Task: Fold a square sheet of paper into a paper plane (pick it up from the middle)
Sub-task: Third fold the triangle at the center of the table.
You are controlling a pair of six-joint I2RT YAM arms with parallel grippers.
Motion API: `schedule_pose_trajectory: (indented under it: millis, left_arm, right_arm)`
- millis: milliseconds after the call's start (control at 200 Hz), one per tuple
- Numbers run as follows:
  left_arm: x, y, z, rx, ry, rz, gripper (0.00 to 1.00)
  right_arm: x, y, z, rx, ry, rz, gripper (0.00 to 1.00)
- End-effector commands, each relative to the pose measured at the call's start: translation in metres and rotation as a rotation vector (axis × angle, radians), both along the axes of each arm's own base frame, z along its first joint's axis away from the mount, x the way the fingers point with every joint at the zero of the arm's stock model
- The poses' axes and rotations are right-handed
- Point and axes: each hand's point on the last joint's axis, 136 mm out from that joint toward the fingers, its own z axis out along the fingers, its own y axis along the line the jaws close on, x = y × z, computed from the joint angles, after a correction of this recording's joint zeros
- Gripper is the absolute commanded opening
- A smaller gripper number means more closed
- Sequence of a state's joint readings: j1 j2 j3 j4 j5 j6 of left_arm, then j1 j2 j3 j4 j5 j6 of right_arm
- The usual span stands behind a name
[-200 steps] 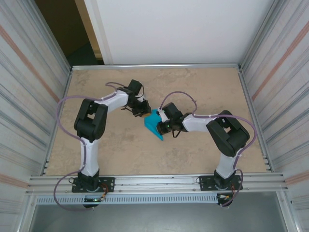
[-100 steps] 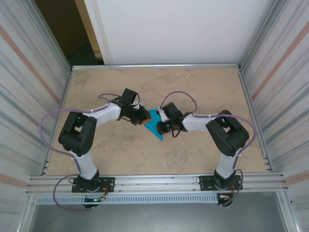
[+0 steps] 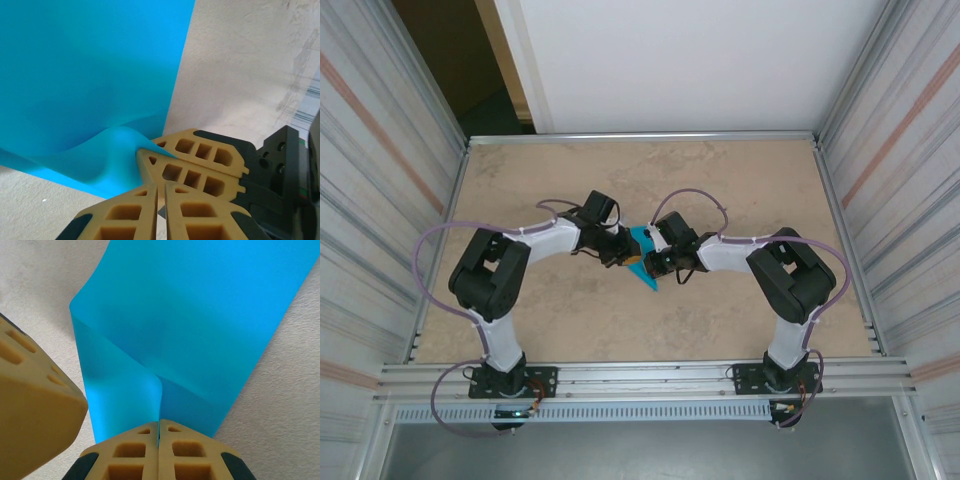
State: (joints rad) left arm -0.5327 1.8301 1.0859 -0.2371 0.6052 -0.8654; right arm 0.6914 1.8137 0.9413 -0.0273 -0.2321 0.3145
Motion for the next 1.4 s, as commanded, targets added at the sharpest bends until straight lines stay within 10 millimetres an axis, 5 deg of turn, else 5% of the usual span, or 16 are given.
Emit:
schedule_pose_trajectory:
  millis: [0,1393]
  left_arm:
    - [-0.009,0.003,-0.016,0.033,0.046,-0.009,0.12]
    - [-0.018,0.022,-0.047,0.165,0.118,0.005,0.10]
  right_arm:
    - [-0.002,-0.006,-0.012,-0.033,0.059,-0.027,0.00]
    - [-0.003,-0.007,-0.015,-0.034,0.069,-0.026,0.00]
